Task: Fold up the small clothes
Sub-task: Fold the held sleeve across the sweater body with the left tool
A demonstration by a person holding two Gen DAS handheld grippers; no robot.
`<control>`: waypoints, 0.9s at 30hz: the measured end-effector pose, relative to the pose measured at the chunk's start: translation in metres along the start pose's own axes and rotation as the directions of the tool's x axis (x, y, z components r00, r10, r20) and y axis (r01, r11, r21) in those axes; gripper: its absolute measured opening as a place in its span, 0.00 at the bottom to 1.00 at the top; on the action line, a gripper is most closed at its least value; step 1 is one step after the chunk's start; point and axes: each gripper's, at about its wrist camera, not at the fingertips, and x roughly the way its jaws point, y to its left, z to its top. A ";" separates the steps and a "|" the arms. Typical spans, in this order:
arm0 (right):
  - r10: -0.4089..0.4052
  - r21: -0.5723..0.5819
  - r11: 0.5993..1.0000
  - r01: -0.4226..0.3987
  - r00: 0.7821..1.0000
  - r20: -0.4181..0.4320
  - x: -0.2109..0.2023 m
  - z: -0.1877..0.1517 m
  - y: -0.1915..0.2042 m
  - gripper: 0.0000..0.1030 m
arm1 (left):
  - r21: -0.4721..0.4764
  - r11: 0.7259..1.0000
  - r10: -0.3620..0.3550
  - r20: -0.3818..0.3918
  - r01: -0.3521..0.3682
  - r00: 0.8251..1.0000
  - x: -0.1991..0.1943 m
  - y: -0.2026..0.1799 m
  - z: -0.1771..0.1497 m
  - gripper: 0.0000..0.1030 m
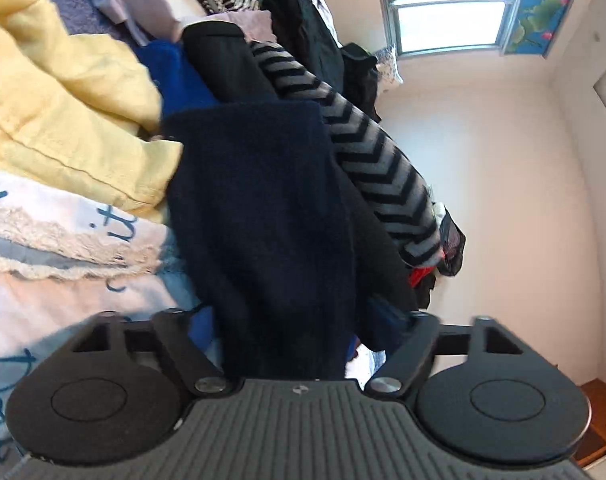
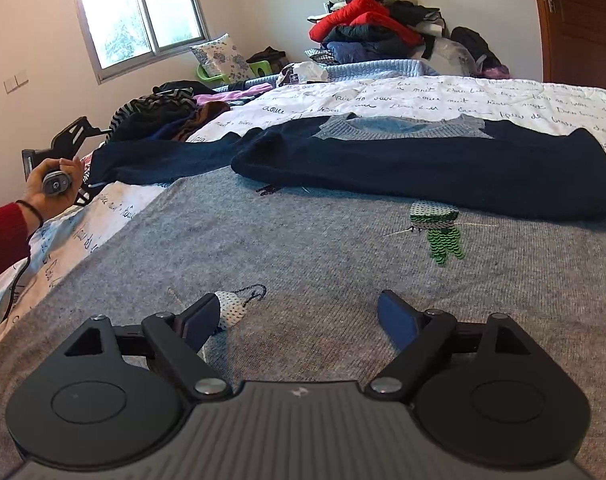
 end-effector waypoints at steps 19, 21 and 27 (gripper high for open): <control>0.044 0.056 0.997 -0.045 0.999 0.021 0.001 0.000 -0.009 0.86 | 0.757 0.612 0.024 0.271 -0.228 0.962 -0.049 -0.139 -0.086 0.05; 0.048 0.064 0.997 -0.050 0.999 0.024 0.000 0.000 -0.009 0.86 | 0.821 0.528 -0.011 0.264 -0.219 0.964 -0.057 -0.155 -0.113 0.05; 0.067 0.103 0.992 -0.071 0.997 0.040 -0.002 -0.001 -0.015 0.86 | 0.991 0.025 -0.171 0.136 -0.134 0.976 -0.076 -0.170 -0.265 0.05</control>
